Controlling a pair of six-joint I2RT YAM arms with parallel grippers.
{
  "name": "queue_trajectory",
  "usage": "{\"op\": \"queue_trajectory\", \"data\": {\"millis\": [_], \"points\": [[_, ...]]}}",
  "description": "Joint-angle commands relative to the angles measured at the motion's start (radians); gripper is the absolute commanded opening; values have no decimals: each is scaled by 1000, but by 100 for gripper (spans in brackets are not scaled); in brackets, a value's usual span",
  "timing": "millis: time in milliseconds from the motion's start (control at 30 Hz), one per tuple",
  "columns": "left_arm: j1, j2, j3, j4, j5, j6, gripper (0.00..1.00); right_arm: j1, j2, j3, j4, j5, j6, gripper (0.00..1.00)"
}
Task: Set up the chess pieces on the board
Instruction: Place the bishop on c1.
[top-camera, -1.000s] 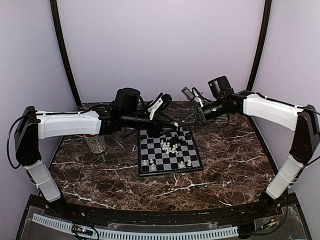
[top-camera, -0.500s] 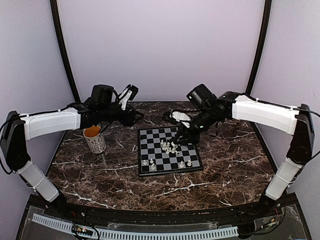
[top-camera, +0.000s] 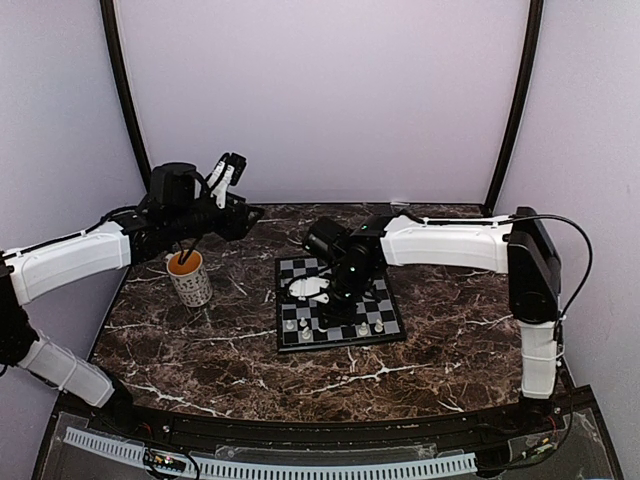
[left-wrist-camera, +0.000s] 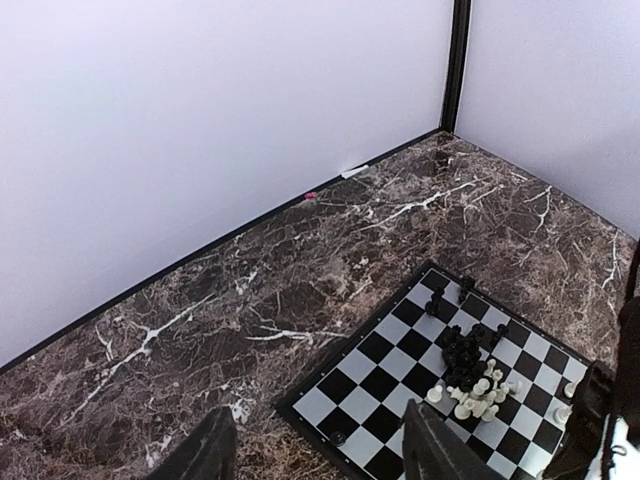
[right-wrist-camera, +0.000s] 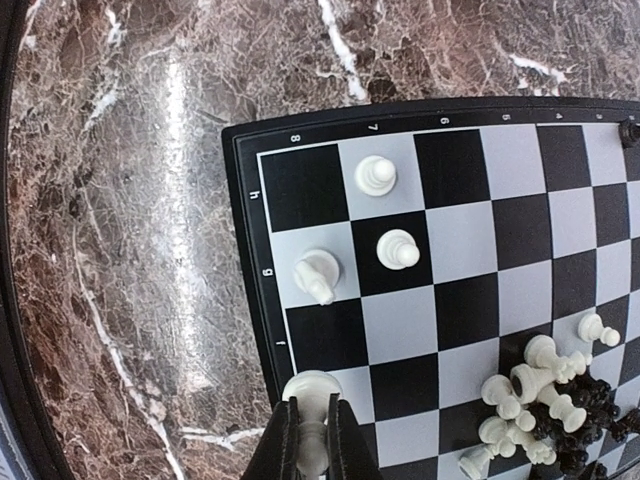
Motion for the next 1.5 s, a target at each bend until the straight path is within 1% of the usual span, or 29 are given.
{"op": "queue_trajectory", "data": {"millis": [0,300,633,1467], "points": [[6,-52,-12,24,-15,-9,59,17,39,68,-38,38,6,2],[8,-73,-11,20,17,-13,60,44,115,115,-48,81,11,3],[8,-70,-11,19,38,-14,60,51,126,107,-55,84,8,4],[8,-55,-8,13,70,-9,60,57,150,112,-44,99,23,15]]}}
